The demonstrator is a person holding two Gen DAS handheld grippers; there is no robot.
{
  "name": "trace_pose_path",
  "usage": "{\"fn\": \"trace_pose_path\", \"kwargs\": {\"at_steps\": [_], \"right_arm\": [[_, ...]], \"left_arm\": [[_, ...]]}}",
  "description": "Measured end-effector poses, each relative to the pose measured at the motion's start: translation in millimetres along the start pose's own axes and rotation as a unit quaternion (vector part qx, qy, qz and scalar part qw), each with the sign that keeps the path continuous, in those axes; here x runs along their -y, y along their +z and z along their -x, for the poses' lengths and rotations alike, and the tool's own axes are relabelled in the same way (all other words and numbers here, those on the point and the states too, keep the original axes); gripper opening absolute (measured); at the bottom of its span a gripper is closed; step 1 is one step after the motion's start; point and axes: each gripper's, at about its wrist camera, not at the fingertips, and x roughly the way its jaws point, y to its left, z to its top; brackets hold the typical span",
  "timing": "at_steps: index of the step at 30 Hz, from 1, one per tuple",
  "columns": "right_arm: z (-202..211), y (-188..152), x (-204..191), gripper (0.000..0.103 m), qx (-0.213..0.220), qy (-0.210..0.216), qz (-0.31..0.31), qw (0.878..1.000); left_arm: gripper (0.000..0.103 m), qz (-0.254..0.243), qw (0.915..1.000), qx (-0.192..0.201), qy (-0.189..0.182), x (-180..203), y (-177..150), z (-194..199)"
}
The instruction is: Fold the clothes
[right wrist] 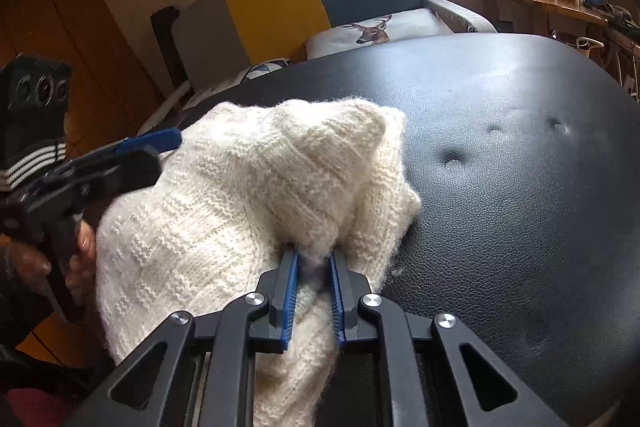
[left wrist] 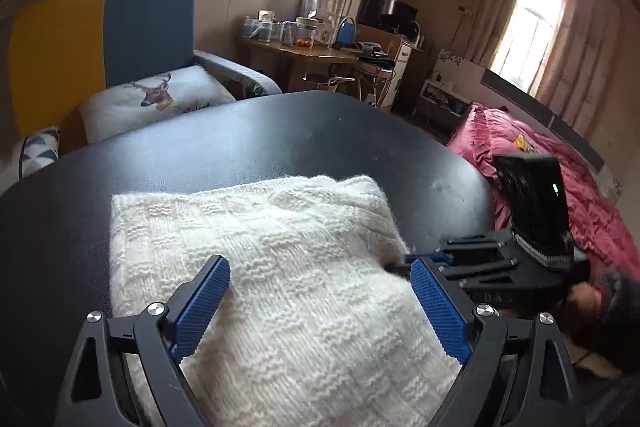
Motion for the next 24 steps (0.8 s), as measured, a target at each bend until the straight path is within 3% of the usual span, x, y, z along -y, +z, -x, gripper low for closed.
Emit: {"fn": "trace_pose_path", "kwargs": {"at_steps": [2, 7, 12, 17, 21, 24], "right_arm": [[0.3, -0.7, 1.7, 0.013, 0.004, 0.006, -0.005, 1.000], [0.6, -0.9, 5.2, 0.013, 0.014, 0.022, -0.013, 1.000], [14.6, -11.7, 0.8, 0.013, 0.024, 0.011, 0.008, 1.000], [12.9, -10.4, 3.9, 0.013, 0.025, 0.023, 0.003, 0.999], [22.2, -4.6, 5.9, 0.019, 0.018, 0.035, -0.009, 0.999], [40.3, 4.2, 0.7, 0.020, 0.019, 0.022, 0.004, 1.000]], "left_arm": [[0.092, 0.006, 0.9997, -0.021, 0.016, -4.1, 16.0, -14.5], [0.073, -0.011, 0.9922, -0.112, 0.054, -1.5, 42.4, -67.3], [0.075, -0.005, 0.9844, -0.165, 0.061, 9.1, 43.6, -116.4], [0.078, -0.003, 0.9862, -0.145, 0.080, 14.9, 34.3, -125.0], [0.077, 0.035, 0.9908, -0.125, 0.040, 2.5, 41.2, -108.9], [0.077, 0.079, 0.9943, -0.070, 0.016, -10.6, 50.4, -71.5]]}}
